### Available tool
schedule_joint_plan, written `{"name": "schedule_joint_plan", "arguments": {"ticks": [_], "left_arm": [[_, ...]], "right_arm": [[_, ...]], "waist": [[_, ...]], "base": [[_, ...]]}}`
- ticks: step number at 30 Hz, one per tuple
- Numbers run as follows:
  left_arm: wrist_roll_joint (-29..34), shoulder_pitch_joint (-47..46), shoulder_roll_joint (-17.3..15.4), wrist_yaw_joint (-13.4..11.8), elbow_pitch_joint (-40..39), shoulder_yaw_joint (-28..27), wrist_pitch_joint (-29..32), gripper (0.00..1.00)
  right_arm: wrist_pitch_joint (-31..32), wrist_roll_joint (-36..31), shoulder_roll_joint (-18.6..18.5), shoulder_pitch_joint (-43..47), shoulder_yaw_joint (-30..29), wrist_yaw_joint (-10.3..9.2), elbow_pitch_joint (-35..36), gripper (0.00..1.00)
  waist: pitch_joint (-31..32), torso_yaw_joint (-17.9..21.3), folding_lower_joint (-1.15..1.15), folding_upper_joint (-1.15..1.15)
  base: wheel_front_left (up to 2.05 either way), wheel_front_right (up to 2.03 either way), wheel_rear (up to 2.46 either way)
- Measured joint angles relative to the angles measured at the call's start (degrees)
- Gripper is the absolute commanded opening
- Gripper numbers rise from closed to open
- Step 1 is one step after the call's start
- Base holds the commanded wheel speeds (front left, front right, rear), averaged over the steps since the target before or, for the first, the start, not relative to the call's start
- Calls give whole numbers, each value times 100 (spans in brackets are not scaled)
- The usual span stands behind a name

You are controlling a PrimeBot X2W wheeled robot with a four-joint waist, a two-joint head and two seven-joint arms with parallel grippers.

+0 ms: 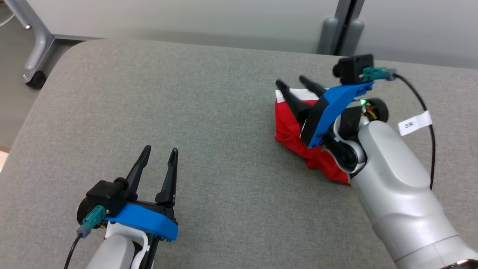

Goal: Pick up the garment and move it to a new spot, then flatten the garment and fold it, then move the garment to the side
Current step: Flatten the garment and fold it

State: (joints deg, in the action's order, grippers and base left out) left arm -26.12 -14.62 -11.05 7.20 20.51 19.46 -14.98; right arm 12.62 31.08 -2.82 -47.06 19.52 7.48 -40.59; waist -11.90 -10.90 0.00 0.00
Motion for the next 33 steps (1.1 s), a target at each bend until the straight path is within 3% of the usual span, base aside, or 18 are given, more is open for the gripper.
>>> {"name": "schedule_joint_plan", "arguments": {"ticks": [5, 6, 7, 11, 15, 16, 18, 26, 33], "left_arm": [[15, 154, -59, -13, -57, -101, -1, 100], [42, 193, -63, -37, -85, -113, -1, 100], [42, 193, -63, -37, -85, -113, -1, 100], [49, 252, -58, -68, -116, -114, -1, 100], [62, 253, -81, -79, -165, -124, -1, 100], [67, 254, -92, -81, -176, -125, -1, 100], [78, 254, -112, -86, -189, -130, -1, 100], [91, 240, -149, -112, -215, -135, -1, 100], [126, 155, -146, -133, -183, -58, -1, 100]], "right_arm": [[-469, -733, -35, -44, -632, 0, 0, 100], [-547, -1158, -205, 119, -927, 0, 25, 100], [-547, -1158, -205, 119, -927, 0, 25, 100], [-576, -1970, -512, 767, -1390, 0, 63, 100], [-586, -2498, -457, 1315, -1572, 0, 124, 100], [-567, -2562, -401, 1407, -1570, 0, 140, 49], [-565, -2671, -282, 1529, -1478, 0, 198, 0], [-622, -2848, -24, 1532, -288, 0, 138, 0], [-407, -1589, 7, 1552, 1417, 1, 219, 0]], "waist": [[163, 155, 0, 0], [233, 200, 0, 0], [233, 200, 0, 0], [318, 267, 0, 0], [300, 338, 0, 0], [286, 361, 0, 0], [254, 401, 0, 0], [160, 467, 0, 0], [187, 419, 0, 0]], "base": [[0, 0, 0], [0, 0, 0], [0, 0, 0], [0, 0, 0], [0, 0, 0], [0, 0, 0], [0, 0, 0], [0, 0, 0], [0, 0, 0]]}}
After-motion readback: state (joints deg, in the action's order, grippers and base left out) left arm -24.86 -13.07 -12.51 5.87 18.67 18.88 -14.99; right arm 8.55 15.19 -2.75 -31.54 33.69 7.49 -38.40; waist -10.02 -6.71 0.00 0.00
